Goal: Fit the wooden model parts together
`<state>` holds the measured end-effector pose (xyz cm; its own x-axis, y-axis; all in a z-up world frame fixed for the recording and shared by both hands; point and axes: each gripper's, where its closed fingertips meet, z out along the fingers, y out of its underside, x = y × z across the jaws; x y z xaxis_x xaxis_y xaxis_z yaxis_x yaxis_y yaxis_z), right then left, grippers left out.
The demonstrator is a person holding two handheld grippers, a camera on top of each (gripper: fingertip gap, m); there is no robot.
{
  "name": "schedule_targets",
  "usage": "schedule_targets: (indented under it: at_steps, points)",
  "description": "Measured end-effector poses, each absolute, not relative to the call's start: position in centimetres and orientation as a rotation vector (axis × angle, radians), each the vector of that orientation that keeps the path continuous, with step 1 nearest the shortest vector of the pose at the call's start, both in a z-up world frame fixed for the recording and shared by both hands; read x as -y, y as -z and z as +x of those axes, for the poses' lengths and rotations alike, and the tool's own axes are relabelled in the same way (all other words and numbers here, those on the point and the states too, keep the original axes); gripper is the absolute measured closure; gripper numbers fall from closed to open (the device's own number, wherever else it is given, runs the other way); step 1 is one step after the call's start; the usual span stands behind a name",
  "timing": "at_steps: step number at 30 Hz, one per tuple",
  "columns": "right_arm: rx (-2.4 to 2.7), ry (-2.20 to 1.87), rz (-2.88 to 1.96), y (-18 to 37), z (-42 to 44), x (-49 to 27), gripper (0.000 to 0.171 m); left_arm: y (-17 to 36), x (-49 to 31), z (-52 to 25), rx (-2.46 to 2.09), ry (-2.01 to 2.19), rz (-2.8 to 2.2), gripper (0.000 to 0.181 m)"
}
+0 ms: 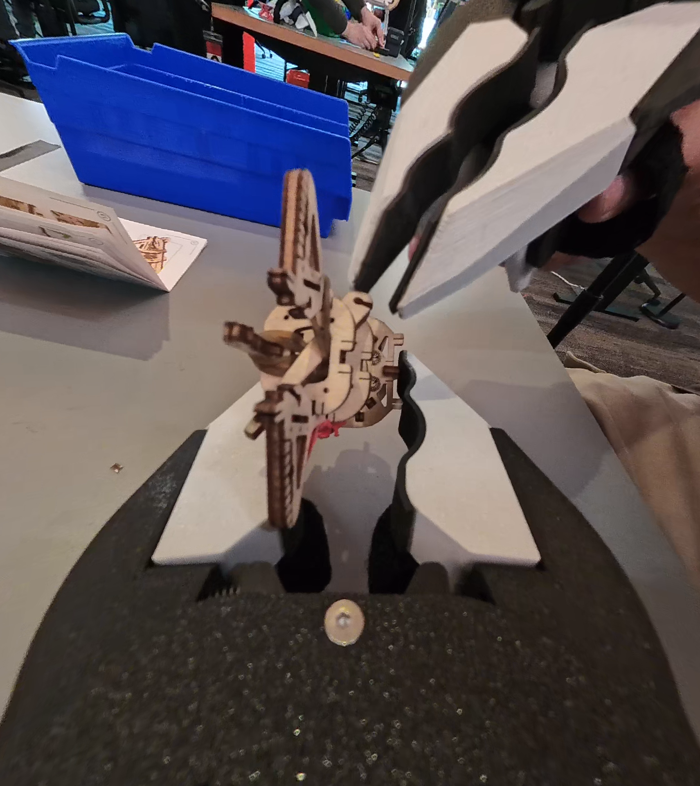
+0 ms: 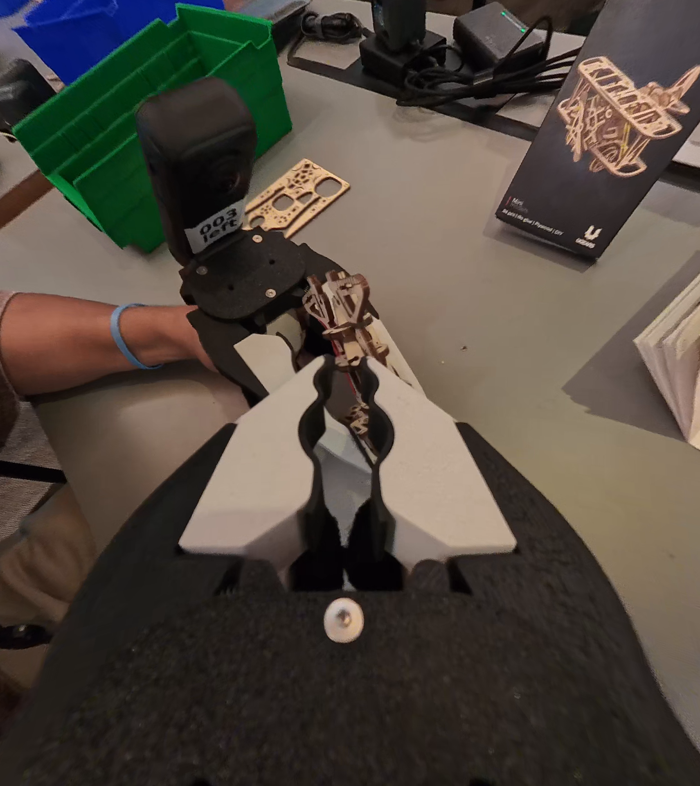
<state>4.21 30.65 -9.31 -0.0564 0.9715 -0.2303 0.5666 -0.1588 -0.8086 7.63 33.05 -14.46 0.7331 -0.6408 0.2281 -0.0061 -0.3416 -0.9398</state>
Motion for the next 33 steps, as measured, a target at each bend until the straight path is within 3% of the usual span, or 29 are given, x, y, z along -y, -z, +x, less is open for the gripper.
schedule_targets:
  at_steps: [11,19,21,26,33]
  points:
    - [1.705,-1.13,-1.734,9.5,3.8,-29.8,0.16,14.9,-32.9,8.1,-0.546,0.691,-1.837,0.138]
    - [1.995,-0.915,-1.451,5.2,2.5,-31.5,0.159,15.2,-30.8,10.4,-0.759,0.74,-1.804,0.137]
    - [2.253,-0.991,-1.521,7.8,2.3,-30.7,0.159,15.6,-29.8,11.2,-0.835,0.779,-1.807,0.138]
    - [2.517,-1.686,-2.013,9.7,3.1,-28.0,0.151,16.1,-28.6,12.0,-0.917,0.816,-1.817,0.135]
    - [2.761,-1.648,-2.263,12.0,5.0,-27.9,0.152,16.7,-28.4,12.3,-0.959,0.801,-1.844,0.138]
